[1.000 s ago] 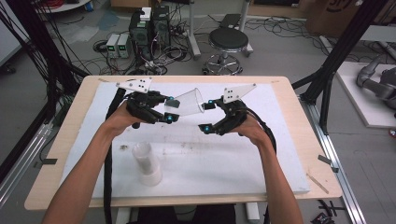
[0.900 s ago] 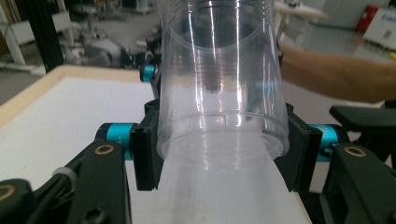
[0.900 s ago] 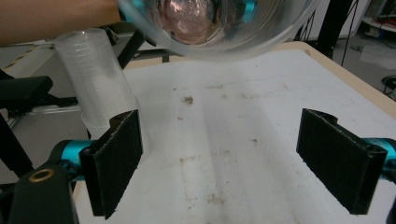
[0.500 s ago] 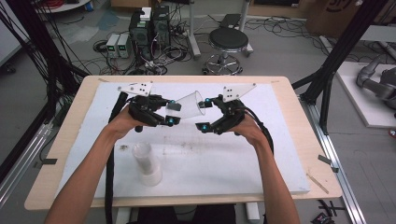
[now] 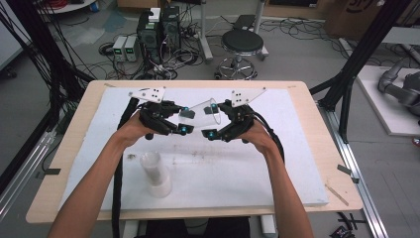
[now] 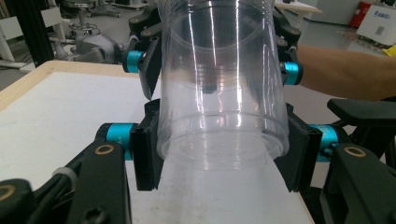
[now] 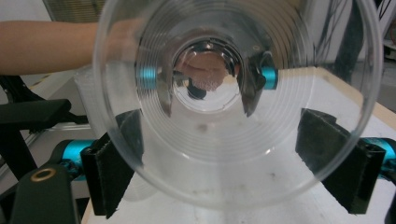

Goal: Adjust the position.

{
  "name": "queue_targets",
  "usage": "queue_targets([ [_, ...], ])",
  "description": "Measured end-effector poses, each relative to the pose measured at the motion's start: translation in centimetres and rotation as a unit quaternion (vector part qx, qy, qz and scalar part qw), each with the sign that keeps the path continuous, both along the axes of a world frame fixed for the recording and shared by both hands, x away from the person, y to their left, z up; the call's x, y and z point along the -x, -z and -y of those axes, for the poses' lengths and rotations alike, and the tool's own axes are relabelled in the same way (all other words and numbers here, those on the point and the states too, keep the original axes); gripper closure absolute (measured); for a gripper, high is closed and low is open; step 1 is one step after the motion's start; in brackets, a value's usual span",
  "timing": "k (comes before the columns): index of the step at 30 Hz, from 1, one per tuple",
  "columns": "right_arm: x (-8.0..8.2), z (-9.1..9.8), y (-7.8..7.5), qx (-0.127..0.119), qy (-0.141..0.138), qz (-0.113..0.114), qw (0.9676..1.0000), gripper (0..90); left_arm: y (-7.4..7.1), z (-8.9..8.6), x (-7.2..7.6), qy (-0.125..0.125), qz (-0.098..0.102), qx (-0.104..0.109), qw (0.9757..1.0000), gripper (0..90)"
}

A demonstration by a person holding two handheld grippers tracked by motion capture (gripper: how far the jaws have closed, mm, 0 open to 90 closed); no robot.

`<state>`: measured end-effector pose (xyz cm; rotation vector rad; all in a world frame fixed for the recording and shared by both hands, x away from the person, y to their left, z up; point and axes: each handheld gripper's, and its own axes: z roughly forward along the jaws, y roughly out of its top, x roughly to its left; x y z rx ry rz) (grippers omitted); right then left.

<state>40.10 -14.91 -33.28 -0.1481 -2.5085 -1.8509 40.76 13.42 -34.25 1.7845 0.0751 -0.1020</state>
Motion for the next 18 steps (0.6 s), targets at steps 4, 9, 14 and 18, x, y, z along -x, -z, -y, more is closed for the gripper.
queue_targets([
  [4,0.04,0.00,-0.19,-0.005,-0.004,-0.003,1.0000,14.9,0.00,0.19,0.00,0.003,0.001,-0.003,1.0000,42.1],
  [9,0.03,-0.04,-0.46,-0.009,-0.007,-0.002,0.9999,15.2,0.08,0.49,0.03,0.007,0.001,-0.008,0.9999,42.1],
  [14,0.05,-0.07,-0.66,-0.014,-0.011,-0.001,0.9998,15.9,0.07,0.53,0.04,0.008,0.002,-0.007,0.9999,42.1],
  [18,0.09,0.00,-0.76,-0.017,-0.013,-0.001,0.9998,16.8,0.00,0.45,0.05,0.009,0.002,-0.002,1.0000,42.1],
])
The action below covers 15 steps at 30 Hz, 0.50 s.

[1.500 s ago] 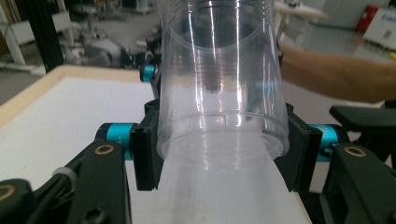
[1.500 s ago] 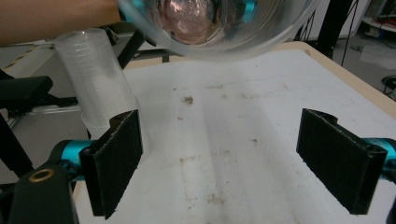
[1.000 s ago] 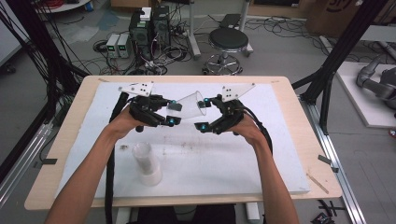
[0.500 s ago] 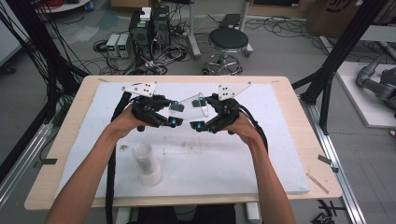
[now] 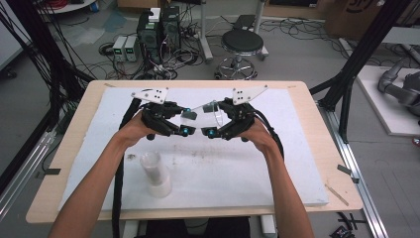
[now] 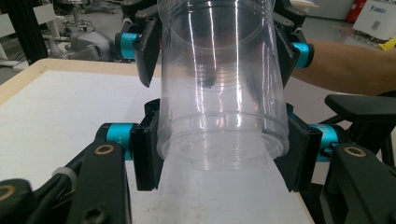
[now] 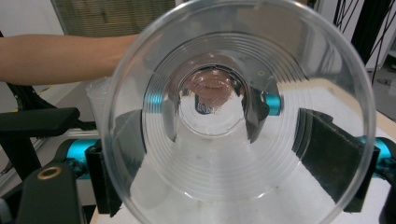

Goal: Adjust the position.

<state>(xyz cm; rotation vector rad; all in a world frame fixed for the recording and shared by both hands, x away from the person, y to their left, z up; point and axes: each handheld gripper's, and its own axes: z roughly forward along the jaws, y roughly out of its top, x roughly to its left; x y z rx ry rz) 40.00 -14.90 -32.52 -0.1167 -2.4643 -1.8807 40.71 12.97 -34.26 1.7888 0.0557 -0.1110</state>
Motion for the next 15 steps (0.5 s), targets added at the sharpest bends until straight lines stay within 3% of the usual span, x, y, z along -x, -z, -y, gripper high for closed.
queue_targets([
  [15,0.00,0.26,-0.32,-0.020,-0.002,0.001,0.9998,19.7,-0.04,0.01,0.00,0.000,0.002,0.007,1.0000,42.1],
])
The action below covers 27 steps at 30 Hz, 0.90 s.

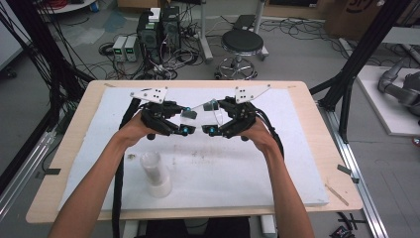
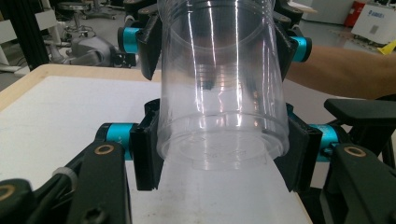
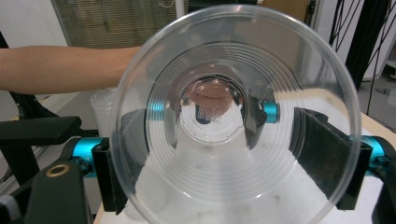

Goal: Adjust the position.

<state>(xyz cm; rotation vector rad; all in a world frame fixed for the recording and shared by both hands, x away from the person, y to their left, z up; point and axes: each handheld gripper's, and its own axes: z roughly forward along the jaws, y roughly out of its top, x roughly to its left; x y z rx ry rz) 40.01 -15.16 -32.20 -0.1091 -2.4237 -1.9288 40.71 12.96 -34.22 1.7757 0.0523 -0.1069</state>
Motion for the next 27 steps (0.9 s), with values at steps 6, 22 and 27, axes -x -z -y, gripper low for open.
queue_targets([
  [6,-0.02,0.03,-0.04,-0.002,-0.001,0.003,1.0000,24.3,0.06,0.09,-0.02,0.001,0.000,0.000,1.0000,42.1],
  [22,0.04,0.00,-0.09,-0.004,0.002,0.005,1.0000,31.3,0.33,0.06,0.04,0.002,0.001,0.001,1.0000,42.1],
  [27,0.03,-0.04,-0.07,-0.002,0.003,0.006,1.0000,32.6,0.33,-0.03,0.03,0.001,0.000,0.000,1.0000,42.1],
])
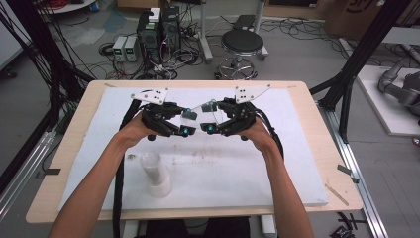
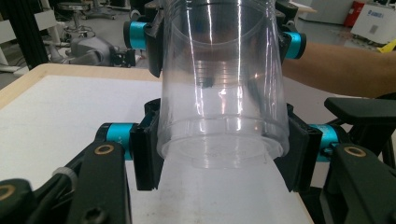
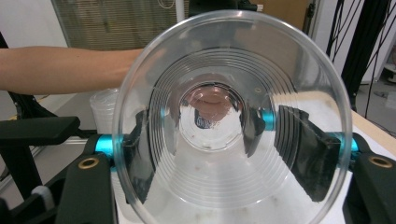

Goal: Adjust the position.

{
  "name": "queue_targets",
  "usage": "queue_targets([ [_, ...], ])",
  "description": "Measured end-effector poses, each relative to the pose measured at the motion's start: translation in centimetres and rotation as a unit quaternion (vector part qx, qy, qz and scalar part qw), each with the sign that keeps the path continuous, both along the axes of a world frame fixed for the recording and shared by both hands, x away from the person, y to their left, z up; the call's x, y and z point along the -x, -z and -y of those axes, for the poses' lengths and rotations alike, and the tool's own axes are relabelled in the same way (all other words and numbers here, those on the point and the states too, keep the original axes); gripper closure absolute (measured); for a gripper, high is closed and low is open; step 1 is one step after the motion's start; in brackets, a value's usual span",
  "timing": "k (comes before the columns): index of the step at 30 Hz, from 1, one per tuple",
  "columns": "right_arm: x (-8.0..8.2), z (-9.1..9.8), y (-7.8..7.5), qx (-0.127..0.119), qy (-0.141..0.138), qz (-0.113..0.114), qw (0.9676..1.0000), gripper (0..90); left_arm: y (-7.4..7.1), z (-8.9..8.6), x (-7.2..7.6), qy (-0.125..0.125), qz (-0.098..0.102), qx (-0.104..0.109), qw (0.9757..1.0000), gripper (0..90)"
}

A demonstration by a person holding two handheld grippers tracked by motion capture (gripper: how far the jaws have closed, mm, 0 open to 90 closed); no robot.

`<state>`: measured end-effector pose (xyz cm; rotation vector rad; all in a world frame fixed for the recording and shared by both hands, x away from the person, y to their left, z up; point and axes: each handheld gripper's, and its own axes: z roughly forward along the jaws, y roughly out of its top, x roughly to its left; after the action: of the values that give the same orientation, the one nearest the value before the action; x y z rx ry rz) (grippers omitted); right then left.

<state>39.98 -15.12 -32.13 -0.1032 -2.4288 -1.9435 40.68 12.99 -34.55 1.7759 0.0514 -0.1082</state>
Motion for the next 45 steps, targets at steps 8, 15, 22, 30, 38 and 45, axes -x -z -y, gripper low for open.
queue_targets([
  [8,-0.1,0.0,0.0,0.001,0.005,0.001,1.0000,33.2,-0.2,-0.1,0.0,-0.019,-0.018,0.003,0.9996,22.4],
  [15,-0.1,0.2,-0.1,0.001,0.009,0.001,1.0000,33.3,-0.3,-0.5,-0.2,-0.038,-0.025,-0.004,0.9990,7.1],
  [22,-0.1,0.5,-0.2,0.004,0.023,0.003,0.9997,33.3,-0.8,-2.1,-0.2,-0.081,-0.032,-0.007,0.9961,7.1],
  [30,-0.2,1.3,-0.4,0.016,0.058,0.009,0.9981,33.3,-1.8,-6.0,0.9,-0.185,-0.023,-0.027,0.9821,8.3],
  [38,-0.1,1.9,-0.6,0.047,0.099,0.007,0.9939,33.5,-2.1,-8.5,2.7,-0.305,-0.023,-0.068,0.9496,9.3],
  [45,-0.1,2.5,-0.9,0.091,0.146,0.004,0.9851,33.7,-0.5,-10.9,4.4,-0.364,-0.024,-0.048,0.9297,12.6],
])
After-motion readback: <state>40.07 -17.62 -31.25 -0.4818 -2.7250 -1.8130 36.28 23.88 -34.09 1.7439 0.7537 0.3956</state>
